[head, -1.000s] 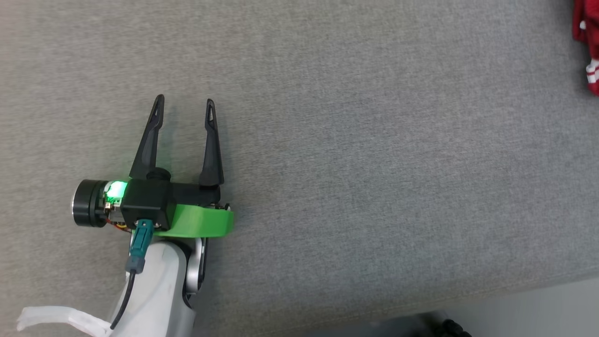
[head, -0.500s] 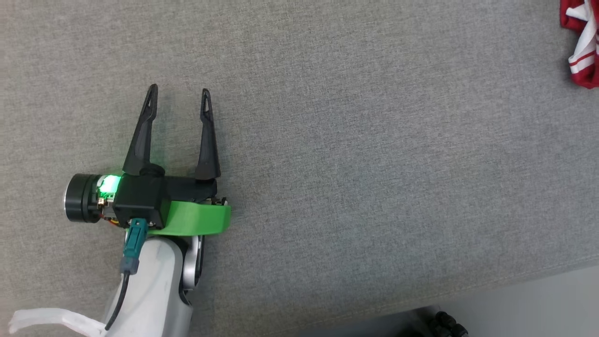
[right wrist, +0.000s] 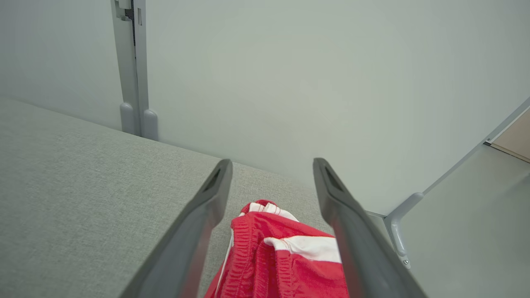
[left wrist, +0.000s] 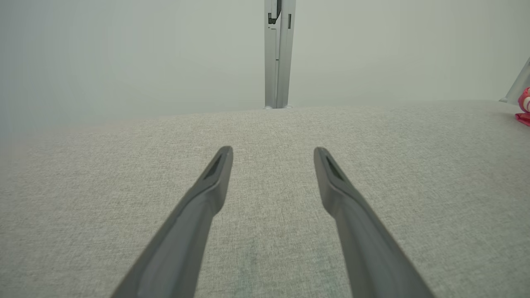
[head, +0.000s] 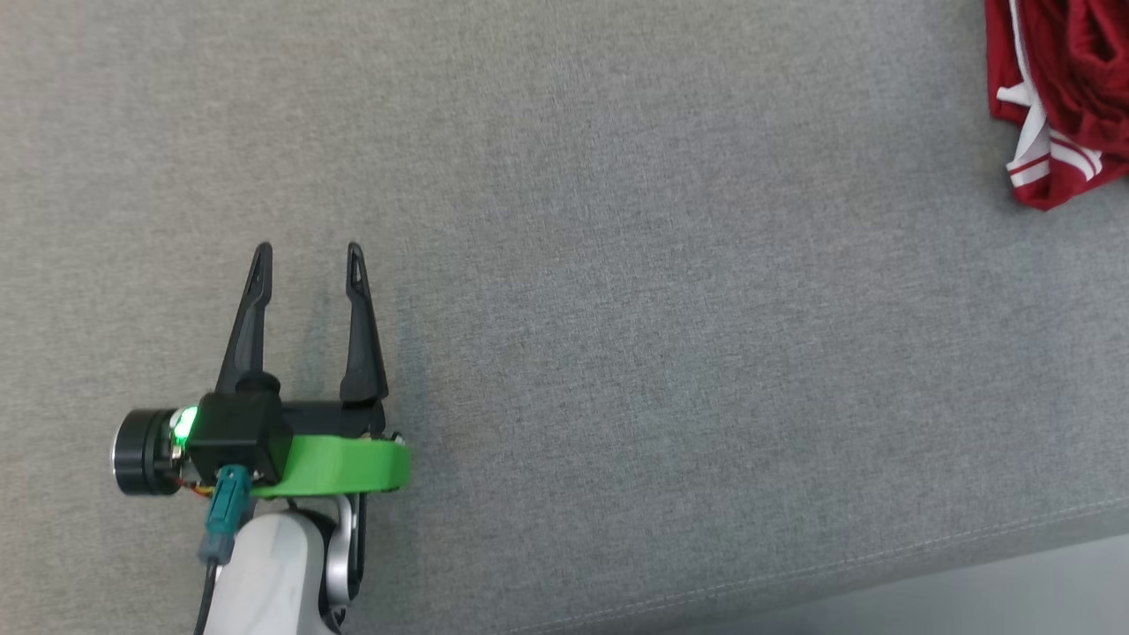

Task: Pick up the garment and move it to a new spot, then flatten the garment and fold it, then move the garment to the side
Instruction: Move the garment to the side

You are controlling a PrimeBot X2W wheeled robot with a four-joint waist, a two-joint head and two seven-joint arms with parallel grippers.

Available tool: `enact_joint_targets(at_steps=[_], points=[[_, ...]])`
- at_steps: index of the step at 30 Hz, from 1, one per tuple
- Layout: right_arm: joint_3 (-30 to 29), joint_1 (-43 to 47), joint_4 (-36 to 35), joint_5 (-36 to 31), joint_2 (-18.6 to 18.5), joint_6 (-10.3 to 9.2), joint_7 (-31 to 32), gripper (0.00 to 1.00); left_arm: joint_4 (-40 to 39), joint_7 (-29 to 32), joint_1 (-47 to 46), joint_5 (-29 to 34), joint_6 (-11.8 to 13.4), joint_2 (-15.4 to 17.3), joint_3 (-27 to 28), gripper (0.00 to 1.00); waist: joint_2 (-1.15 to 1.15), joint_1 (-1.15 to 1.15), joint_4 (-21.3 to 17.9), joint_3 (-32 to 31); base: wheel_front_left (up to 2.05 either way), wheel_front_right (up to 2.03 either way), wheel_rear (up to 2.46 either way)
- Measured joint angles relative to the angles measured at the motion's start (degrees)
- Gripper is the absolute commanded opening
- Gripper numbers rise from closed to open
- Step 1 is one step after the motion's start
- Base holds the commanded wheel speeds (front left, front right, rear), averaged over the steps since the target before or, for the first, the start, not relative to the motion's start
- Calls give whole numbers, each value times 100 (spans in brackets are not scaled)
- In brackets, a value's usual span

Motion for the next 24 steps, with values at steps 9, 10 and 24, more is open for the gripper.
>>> enact_joint_targets(at_steps=[9,10,24], points=[[-1139,1615,-1321,-724,829,0,0,100,23,0,496,-142,-52,-15,157,100,0,0,181,-714,0,0,0],[-1227,1781,-1416,-782,910,0,0,100,30,0,521,-146,-56,-16,169,100,0,0,201,-777,0,0,0],[-2394,4165,-2559,-1371,2115,0,0,100,272,0,857,-198,-264,-29,382,100,0,0,501,-1583,0,0,0]])
